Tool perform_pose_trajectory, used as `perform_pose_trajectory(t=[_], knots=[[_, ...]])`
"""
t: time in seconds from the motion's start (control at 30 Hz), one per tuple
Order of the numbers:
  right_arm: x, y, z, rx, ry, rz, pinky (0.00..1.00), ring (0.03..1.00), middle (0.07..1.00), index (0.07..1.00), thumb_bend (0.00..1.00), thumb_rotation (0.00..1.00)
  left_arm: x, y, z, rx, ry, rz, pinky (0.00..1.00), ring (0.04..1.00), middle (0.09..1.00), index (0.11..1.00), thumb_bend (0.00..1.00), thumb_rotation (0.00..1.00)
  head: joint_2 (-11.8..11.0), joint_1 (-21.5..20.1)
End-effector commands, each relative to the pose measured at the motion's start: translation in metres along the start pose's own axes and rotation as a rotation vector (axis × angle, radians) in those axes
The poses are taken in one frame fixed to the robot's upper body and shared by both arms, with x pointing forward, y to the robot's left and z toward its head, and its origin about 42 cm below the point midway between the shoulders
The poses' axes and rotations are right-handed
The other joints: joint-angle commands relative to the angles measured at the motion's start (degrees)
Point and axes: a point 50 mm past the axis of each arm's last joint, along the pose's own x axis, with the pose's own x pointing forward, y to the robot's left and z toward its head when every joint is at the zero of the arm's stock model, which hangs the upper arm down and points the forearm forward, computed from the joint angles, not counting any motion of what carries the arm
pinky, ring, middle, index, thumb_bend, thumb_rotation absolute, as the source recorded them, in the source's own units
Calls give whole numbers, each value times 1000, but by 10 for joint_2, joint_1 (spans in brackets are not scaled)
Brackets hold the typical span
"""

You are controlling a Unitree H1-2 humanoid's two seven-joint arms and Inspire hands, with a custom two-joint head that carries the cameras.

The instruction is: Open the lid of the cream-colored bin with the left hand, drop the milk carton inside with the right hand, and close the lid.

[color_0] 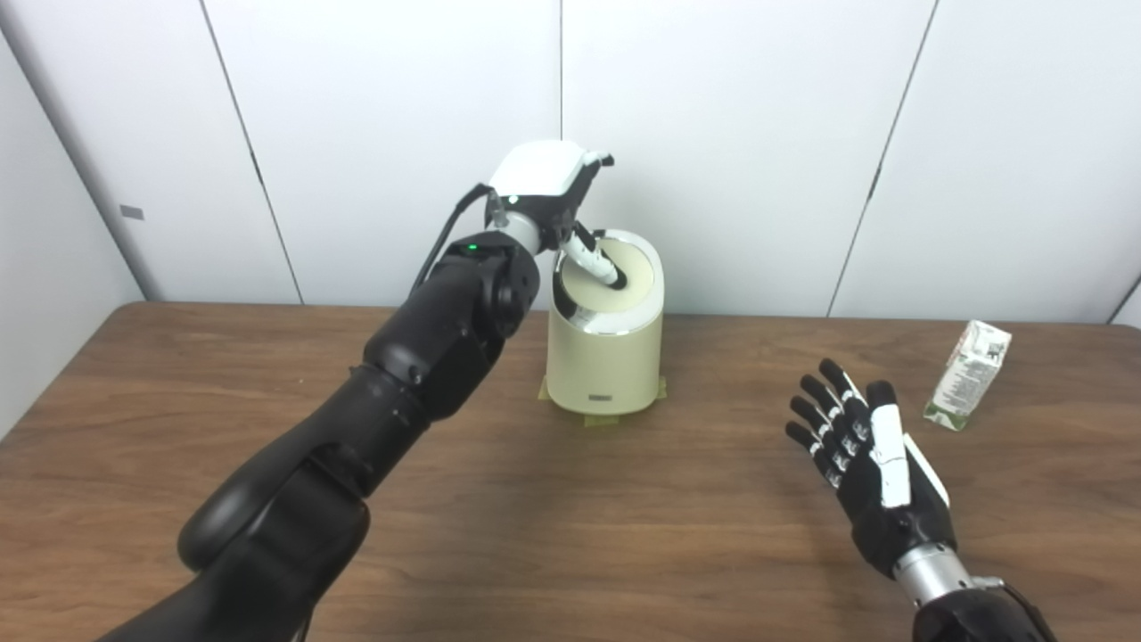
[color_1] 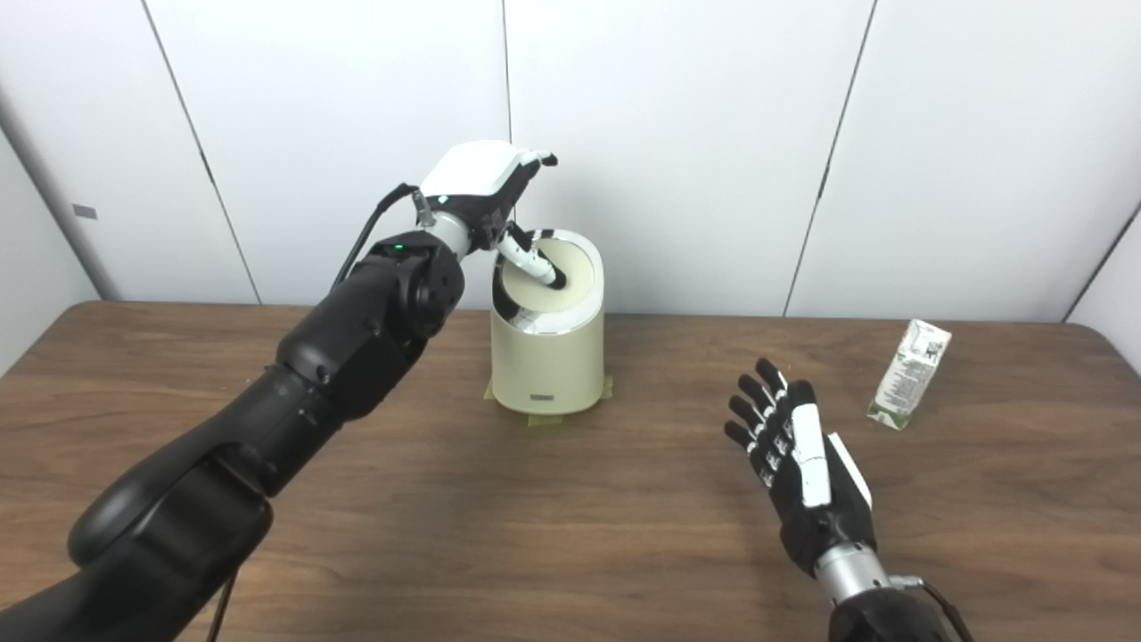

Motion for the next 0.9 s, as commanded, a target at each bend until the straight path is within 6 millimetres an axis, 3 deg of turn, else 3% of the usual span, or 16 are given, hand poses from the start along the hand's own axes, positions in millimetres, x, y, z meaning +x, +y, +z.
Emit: perform_pose_trajectory(t=[0.0, 0.2, 0.37, 0.57, 0.7, 0.77, 0.87], knots=[[6, 4, 19, -3, -97, 20, 896, 930, 950, 967, 736, 970, 3, 8, 2, 135, -31, 1, 983, 953, 945, 936, 929, 0, 2, 0], [6, 5, 20, -7, -105, 29, 889, 932, 955, 973, 706, 982, -1, -3, 5, 316, -74, -51, 998, 982, 967, 956, 977, 0, 3, -2], [6, 7, 22, -2, -105, 31, 898, 930, 949, 968, 723, 971, -4, 1, 5, 274, -70, -45, 1000, 981, 956, 955, 993, 0, 3, 1], [6, 5, 22, -4, -103, 31, 896, 929, 950, 967, 727, 977, -6, 56, 6, 22, -6, 11, 1000, 970, 947, 932, 891, 0, 5, -1], [7, 4, 20, -4, -101, 34, 905, 933, 952, 970, 716, 976, -20, 109, 2, -225, 33, 82, 842, 925, 938, 888, 836, 0, -1, -5], [8, 3, 19, -7, -99, 33, 903, 934, 955, 970, 711, 978, -31, 119, -4, -271, 31, 121, 764, 901, 915, 866, 789, 0, -4, -7], [10, 1, 18, -9, -101, 33, 899, 934, 955, 970, 711, 978, -47, 114, -15, -338, 32, 201, 741, 866, 880, 832, 725, 33, -4, -8]])
